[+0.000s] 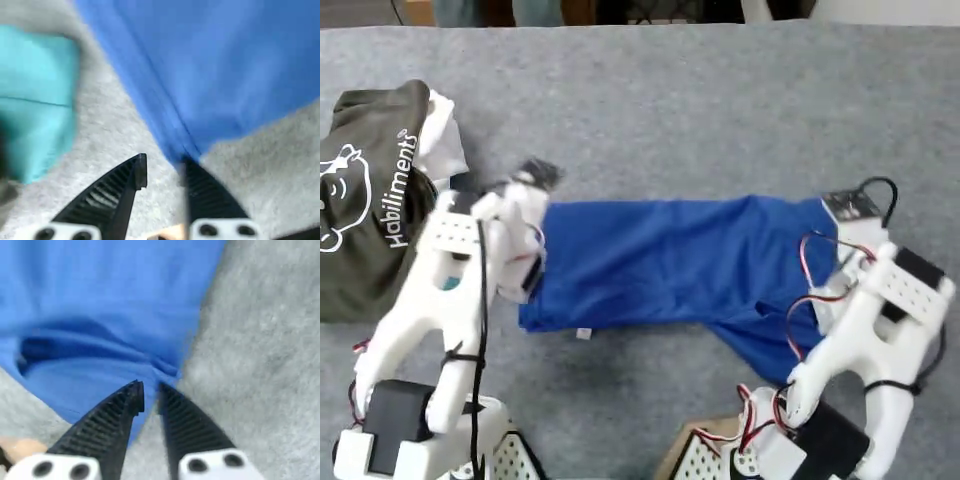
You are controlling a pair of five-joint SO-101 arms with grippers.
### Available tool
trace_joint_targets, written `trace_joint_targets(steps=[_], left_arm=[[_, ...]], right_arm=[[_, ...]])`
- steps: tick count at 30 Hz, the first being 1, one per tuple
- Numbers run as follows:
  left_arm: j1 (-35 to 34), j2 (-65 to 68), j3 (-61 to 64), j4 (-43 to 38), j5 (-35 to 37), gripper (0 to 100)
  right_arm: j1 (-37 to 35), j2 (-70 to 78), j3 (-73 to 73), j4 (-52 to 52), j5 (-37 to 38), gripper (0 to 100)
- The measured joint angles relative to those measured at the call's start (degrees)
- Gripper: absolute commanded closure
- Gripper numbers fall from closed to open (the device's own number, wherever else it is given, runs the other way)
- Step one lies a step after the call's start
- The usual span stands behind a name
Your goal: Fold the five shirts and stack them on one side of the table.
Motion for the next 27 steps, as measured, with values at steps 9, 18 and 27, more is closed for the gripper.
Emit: trace_joint_targets(steps=[9,18,27], left_arm=[[0.6,0.0,-6.2,-11.3,13.1,97],[2.4,6.5,14.9,-51.4,17.5,97],[2.3,12.6,13.9,-54.1,17.5,97]], right_arm=[[-17.3,1.0,-2.4,-6.1,-14.2,98.5],[-18.5,8.2,-2.1,-5.3,-15.0,98.5],[-18.5,-2.5,10.5,-4.0,-6.9,98.5]])
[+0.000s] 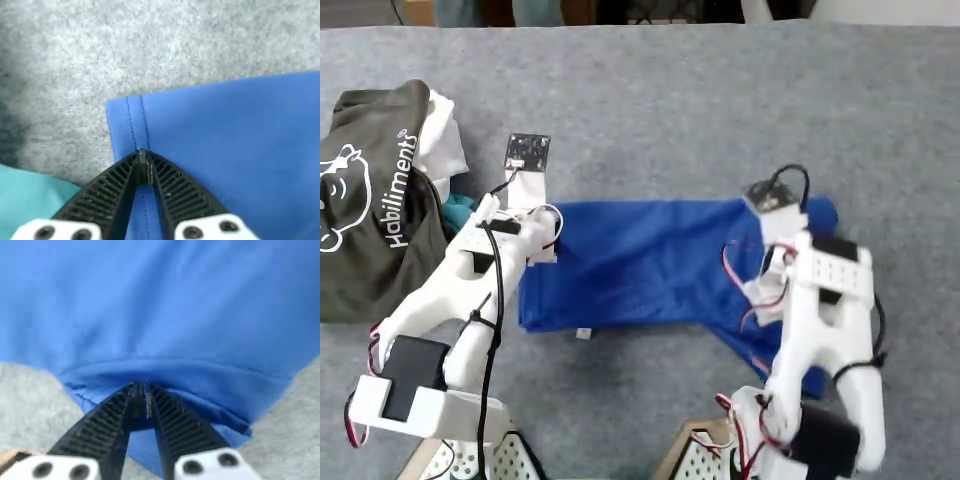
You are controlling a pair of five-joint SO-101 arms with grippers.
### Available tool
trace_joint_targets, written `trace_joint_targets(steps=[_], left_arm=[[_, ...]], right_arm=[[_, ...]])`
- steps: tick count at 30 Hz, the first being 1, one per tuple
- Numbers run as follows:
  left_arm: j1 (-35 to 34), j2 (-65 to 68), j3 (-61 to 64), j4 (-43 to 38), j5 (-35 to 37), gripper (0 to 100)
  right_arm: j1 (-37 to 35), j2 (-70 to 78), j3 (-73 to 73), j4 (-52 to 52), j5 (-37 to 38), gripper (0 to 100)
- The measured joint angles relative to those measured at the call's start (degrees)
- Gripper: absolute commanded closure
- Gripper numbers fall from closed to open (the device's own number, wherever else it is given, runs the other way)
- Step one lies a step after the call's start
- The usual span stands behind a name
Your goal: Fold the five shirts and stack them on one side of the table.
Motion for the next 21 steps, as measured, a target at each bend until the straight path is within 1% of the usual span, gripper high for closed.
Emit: trace_joint_targets(steps=[2,5,8,12,17,21], left_arm=[[0.0,0.0,0.0,0.0,0.0,97],[-0.1,0.0,0.0,0.0,0.0,97],[-0.1,0.0,0.0,0.0,0.0,97],[-0.1,0.0,0.0,0.0,1.0,97],[-0.1,0.0,0.0,0.0,3.1,97],[-0.1,0.0,0.0,0.0,3.3,97]], right_arm=[[0.0,-3.2,3.1,0.4,2.1,98.5],[0.0,-9.1,5.5,5.1,5.5,98.5],[0.0,-16.9,5.5,11.4,7.9,98.5],[-0.1,-26.5,2.7,18.1,8.8,98.5],[0.0,-26.5,-1.1,16.9,8.6,98.5],[1.9,-20.1,-1.1,8.1,6.6,98.5]])
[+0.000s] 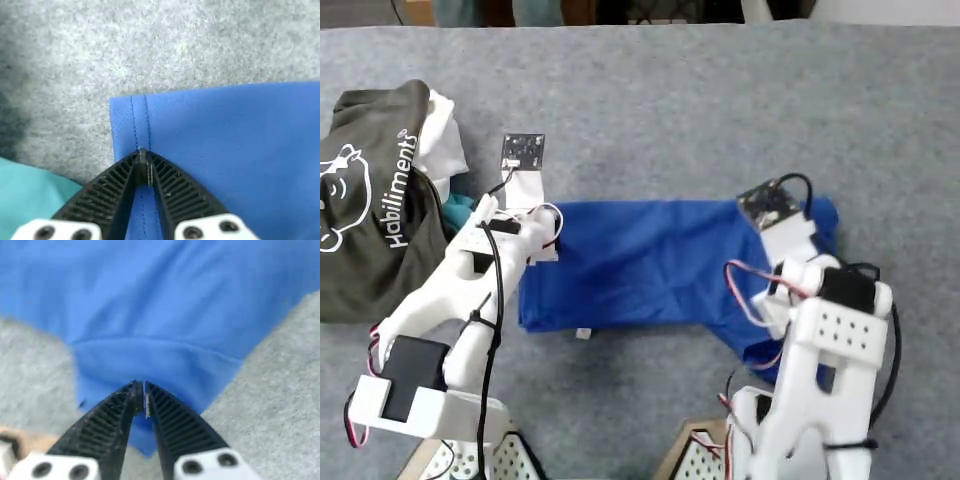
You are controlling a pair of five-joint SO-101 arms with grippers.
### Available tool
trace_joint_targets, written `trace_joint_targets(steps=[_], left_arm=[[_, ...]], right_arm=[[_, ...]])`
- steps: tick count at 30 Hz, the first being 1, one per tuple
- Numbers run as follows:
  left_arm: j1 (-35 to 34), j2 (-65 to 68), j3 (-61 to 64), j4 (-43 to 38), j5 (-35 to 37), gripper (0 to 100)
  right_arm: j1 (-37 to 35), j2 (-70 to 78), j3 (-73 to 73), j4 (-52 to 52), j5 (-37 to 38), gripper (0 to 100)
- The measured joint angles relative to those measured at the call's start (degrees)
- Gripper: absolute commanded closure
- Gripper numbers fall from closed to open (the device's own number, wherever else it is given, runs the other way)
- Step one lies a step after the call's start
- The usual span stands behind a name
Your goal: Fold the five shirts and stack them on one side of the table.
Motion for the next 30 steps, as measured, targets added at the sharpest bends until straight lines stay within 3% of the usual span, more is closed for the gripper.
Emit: trace_joint_targets(steps=[4,11,22,30], left_arm=[[0.0,0.0,0.0,0.0,0.0,97],[0.0,0.0,0.0,0.0,0.0,97],[0.0,0.0,0.0,0.0,0.0,97],[0.0,0.0,0.0,0.0,0.0,97]], right_arm=[[4.7,9.1,0.0,-8.3,-0.3,98.5],[12.8,17.1,0.2,-8.8,6.0,98.5],[22.2,9.0,11.3,-6.2,18.3,98.5],[23.0,2.8,11.3,-5.5,19.7,98.5]])
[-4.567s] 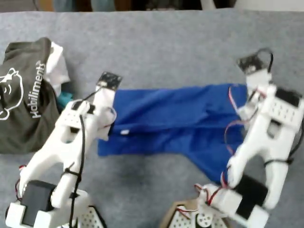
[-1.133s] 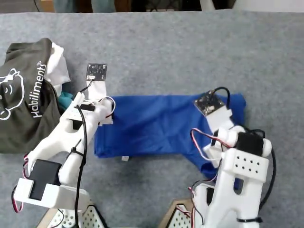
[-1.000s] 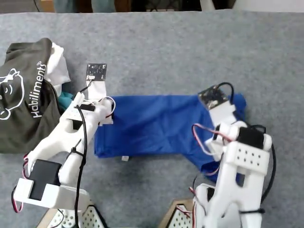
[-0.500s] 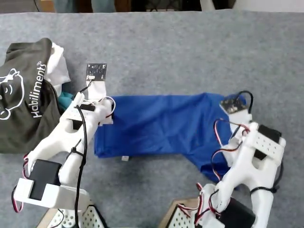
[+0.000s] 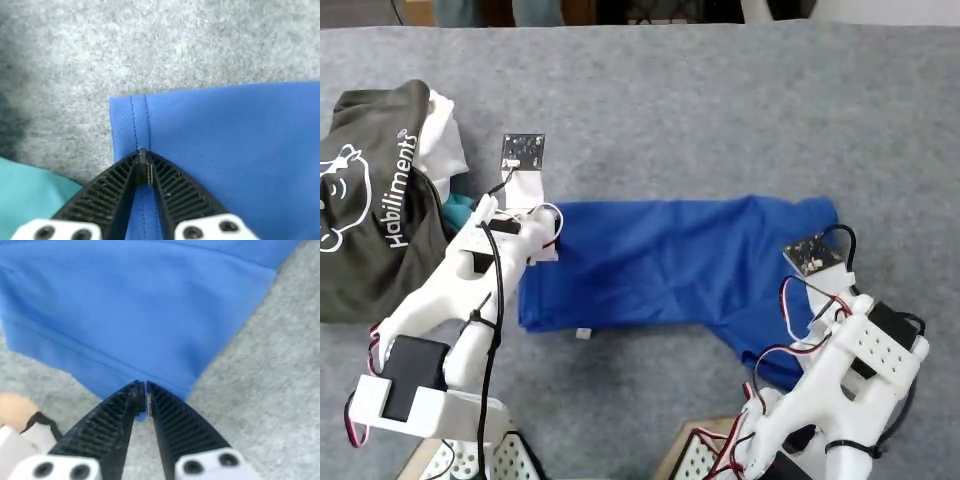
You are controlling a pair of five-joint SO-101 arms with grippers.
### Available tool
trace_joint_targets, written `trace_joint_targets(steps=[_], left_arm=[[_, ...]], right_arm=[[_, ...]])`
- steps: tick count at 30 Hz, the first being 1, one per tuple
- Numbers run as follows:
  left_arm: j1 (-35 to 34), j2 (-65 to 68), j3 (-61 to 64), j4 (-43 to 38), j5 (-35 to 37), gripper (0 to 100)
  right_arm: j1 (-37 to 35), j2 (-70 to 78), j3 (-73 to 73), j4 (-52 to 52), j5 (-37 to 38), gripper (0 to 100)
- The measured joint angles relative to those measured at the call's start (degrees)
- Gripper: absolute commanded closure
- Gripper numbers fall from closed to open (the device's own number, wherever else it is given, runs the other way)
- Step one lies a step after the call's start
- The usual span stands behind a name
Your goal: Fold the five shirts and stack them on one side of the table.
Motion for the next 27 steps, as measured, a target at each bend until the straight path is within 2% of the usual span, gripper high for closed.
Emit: trace_joint_targets(steps=[6,13,16,23,27], left_arm=[[0.0,0.0,0.0,0.0,0.0,97],[0.0,0.0,0.0,0.0,0.0,97],[0.0,0.0,0.0,0.0,0.0,97],[0.0,0.0,0.0,0.0,0.0,97],[0.0,0.0,0.0,0.0,0.0,97]], right_arm=[[-0.3,-0.1,-5.8,2.5,-2.0,98.5],[-1.2,0.8,5.3,-6.1,-2.2,98.5],[-1.2,1.1,8.1,-6.4,-2.2,98.5],[-1.2,-2.1,7.7,2.8,-1.0,98.5],[-1.2,-5.7,-0.5,8.6,-1.0,98.5]])
